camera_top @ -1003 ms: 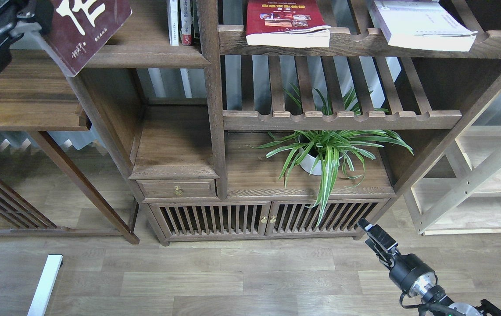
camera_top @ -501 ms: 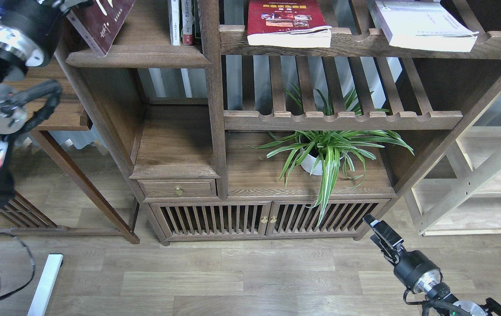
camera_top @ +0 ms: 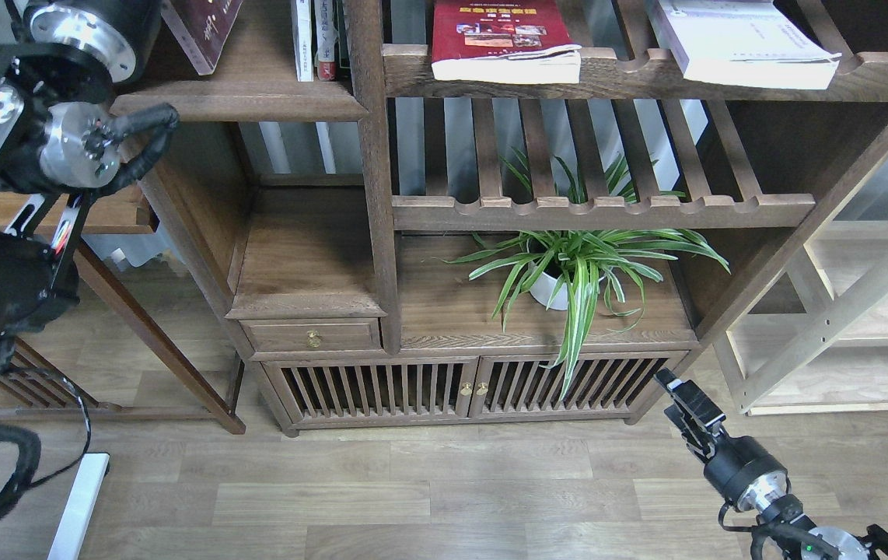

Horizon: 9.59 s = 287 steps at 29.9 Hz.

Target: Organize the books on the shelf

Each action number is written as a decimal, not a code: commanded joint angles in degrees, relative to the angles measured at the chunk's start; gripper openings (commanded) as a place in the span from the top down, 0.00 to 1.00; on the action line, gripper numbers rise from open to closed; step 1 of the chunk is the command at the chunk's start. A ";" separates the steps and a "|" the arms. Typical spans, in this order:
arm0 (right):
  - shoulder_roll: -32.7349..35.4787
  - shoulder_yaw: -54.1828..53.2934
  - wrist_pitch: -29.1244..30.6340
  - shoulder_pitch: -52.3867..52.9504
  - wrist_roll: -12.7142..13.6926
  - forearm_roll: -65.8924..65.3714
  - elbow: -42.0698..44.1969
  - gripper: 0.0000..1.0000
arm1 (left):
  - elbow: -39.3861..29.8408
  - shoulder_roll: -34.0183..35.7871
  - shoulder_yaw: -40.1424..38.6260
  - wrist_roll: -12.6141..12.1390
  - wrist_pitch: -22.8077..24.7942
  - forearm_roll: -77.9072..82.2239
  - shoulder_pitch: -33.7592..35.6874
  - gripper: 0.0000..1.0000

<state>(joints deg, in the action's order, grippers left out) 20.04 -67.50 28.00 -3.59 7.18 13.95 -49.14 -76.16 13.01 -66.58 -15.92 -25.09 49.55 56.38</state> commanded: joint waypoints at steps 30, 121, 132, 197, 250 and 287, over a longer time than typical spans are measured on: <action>-0.62 -0.88 0.00 -0.01 0.29 0.73 -2.80 0.03 | 35.82 -2.03 16.74 15.84 15.68 -13.95 16.21 1.00; -0.71 -0.53 0.00 -12.40 0.73 -5.07 -6.14 0.04 | 39.16 -4.40 21.85 28.75 12.43 -17.90 27.28 0.52; -0.71 0.09 0.00 -10.56 0.73 -5.07 -6.41 0.01 | 36.44 -1.85 20.61 31.21 14.88 -19.31 25.01 0.11; -0.01 -24.17 -18.15 19.58 0.64 14.71 -24.16 0.06 | -11.20 -8.09 12.62 12.14 53.09 -31.44 -27.03 0.01; 2.11 -21.71 -48.83 32.77 0.82 15.41 -23.63 0.62 | -11.99 -6.42 11.83 12.14 53.09 -31.70 -29.05 0.01; -5.89 -26.28 -4.99 18.54 1.17 20.68 -26.27 0.96 | -10.32 -6.42 11.30 12.76 53.09 -32.93 -33.53 0.01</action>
<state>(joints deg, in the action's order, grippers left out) 14.62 -94.20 17.22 15.87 8.37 33.65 -75.39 -86.51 6.66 -55.42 -3.42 28.00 16.70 24.11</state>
